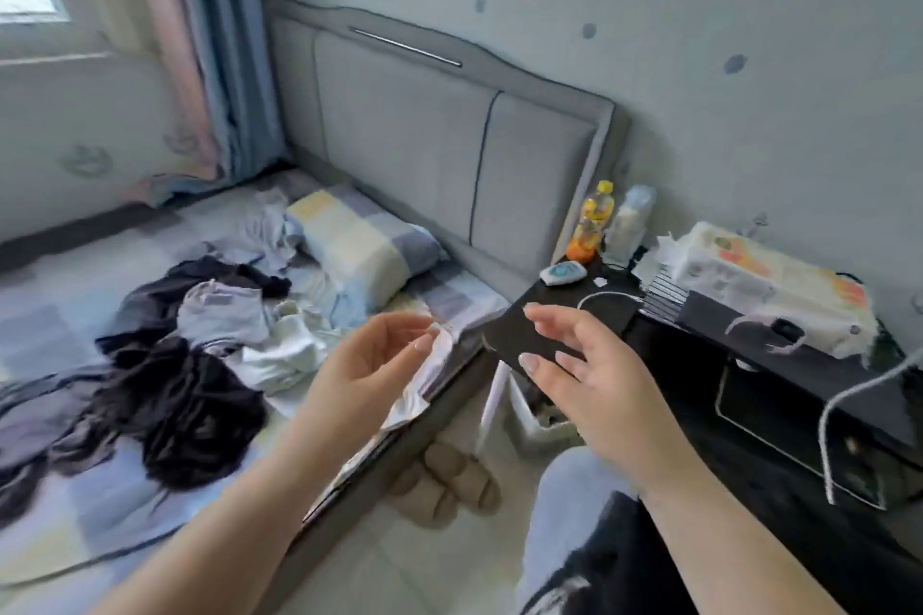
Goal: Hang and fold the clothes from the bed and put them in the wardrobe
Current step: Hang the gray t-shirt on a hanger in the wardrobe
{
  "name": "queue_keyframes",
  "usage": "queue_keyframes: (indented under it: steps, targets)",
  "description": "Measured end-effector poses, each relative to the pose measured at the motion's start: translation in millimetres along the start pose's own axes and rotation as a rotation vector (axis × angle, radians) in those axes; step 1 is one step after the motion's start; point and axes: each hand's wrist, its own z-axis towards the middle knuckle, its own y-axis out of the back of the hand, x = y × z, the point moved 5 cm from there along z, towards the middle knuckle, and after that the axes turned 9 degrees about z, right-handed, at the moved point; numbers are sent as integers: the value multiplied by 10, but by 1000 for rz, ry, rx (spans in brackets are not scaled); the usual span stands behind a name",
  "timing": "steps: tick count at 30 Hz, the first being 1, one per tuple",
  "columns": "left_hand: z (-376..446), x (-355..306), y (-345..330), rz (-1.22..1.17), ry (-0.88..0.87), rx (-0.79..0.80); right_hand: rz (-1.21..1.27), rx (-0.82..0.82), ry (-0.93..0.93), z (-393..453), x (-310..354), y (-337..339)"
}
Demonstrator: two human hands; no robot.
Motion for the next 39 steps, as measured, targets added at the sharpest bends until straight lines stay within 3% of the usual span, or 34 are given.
queue_keyframes:
  steps: [6,14,21,31,39]
  targets:
    - [-268,500,1476,96,164,-314,65,368,-7,625,34,-1526]
    - [-679,1149,2570,61,396,-688,111,781,-31,1113,-55,-3166]
    - [-333,1487,3263,-40,531,-839,150,941,-28,1829,-222,-4208]
    - [-76,2152,4304,-138,654,-990,119,1043,-99,2433,-535,-5638]
    - [-147,3041,5388,-162,739,-939,-36,1063,-80,2390,-924,-6977]
